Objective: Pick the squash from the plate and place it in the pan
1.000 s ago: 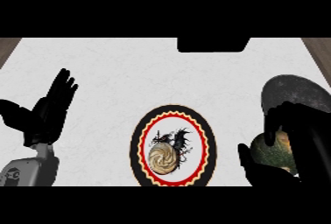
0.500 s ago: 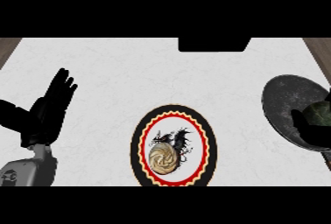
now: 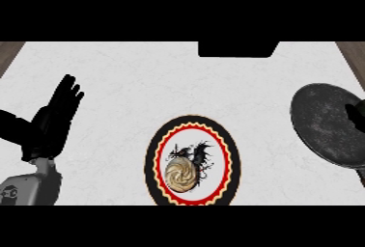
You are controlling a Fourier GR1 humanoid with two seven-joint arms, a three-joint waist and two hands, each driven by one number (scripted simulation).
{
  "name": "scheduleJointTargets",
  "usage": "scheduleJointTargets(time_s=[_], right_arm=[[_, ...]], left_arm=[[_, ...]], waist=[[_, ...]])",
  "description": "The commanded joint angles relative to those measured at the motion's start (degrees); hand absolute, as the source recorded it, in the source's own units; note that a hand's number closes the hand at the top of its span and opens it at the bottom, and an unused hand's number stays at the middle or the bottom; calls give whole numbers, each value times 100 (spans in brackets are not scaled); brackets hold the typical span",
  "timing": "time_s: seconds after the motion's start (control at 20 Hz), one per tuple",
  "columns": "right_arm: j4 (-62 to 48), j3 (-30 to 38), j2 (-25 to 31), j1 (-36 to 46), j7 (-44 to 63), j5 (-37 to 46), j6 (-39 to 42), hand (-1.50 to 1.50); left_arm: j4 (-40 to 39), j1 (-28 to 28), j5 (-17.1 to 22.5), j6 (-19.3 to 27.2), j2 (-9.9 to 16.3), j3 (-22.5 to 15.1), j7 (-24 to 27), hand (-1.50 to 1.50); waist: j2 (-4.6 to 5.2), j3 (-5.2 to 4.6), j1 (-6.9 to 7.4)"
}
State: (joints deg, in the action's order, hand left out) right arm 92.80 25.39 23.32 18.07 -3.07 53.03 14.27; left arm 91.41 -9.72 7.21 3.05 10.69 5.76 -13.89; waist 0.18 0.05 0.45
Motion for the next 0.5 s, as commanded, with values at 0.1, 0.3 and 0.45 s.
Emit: scheduleJointTargets(time_s=[0.1,0.3,0.45], right_arm=[[-2209,-59,361,615,-1120,5,-794,150],[-3423,-131,261,744,-1609,277,-1744,150],[-4231,-64,362,1133,-1193,382,-1551,150]], left_arm=[[-43,63,-9,-19,-151,-92,23,0],[-163,-366,-146,177,-159,-73,-190,0],[-139,-70,-196,60,-187,-157,69,0]], waist=[[9,-1,49],[13,0,30],[21,1,77]])
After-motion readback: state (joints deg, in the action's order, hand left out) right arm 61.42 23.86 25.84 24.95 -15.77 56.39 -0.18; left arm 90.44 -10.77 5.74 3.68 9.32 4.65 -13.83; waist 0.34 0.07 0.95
